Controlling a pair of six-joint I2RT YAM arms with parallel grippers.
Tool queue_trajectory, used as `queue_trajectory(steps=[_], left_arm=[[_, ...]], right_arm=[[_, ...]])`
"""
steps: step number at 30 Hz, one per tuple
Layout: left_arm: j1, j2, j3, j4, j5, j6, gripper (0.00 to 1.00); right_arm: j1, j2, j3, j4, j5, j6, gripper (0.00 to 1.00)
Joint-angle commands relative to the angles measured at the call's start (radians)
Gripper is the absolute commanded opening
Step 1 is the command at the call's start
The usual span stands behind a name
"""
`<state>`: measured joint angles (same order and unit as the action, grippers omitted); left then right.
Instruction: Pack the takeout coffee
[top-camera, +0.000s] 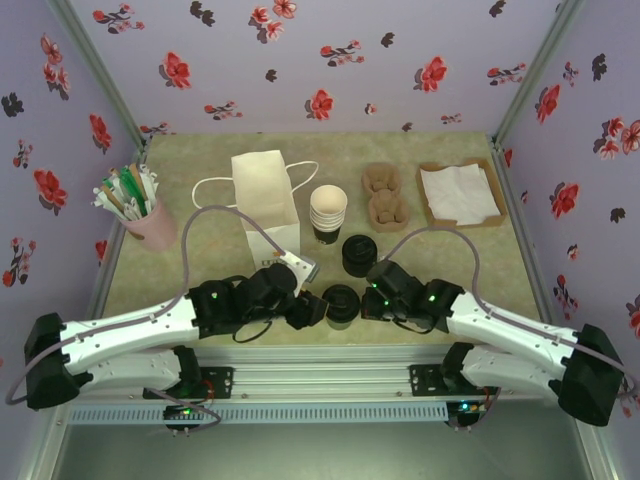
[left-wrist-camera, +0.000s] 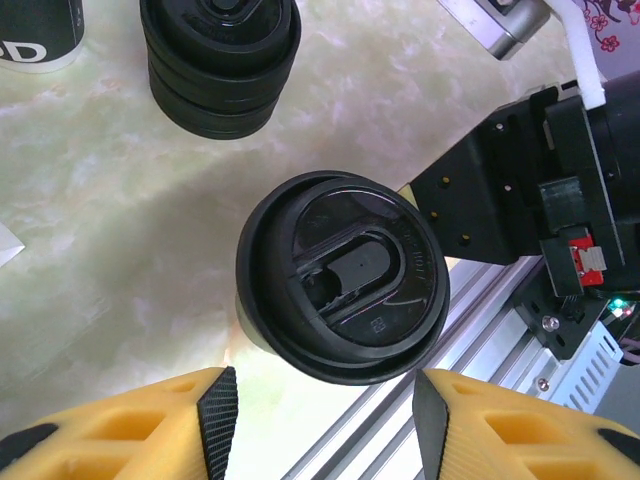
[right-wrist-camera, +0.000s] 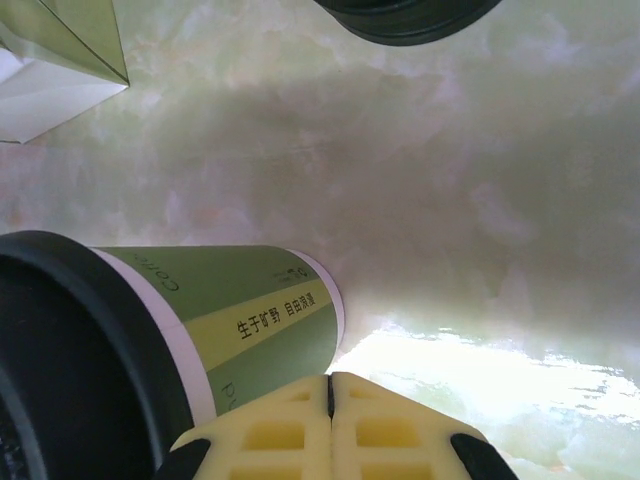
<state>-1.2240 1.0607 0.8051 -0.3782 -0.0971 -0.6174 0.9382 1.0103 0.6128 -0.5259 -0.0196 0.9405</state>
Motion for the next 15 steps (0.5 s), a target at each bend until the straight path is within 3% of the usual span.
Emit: queue_trajectory(steps=[1,15], left_arm=[[-0.006,0.008,0.013,0.017,-0.010,0.025,0.53],[-0.006,0.037,0.008,0.034,-0.009,0.030,0.54]], right_arm=[[-0.018,0.024,0.040,0.029,-0.026,-0.049,0.06],[-0.105,0.148,0.102,0.061,-0.087,-0.133,0.06]])
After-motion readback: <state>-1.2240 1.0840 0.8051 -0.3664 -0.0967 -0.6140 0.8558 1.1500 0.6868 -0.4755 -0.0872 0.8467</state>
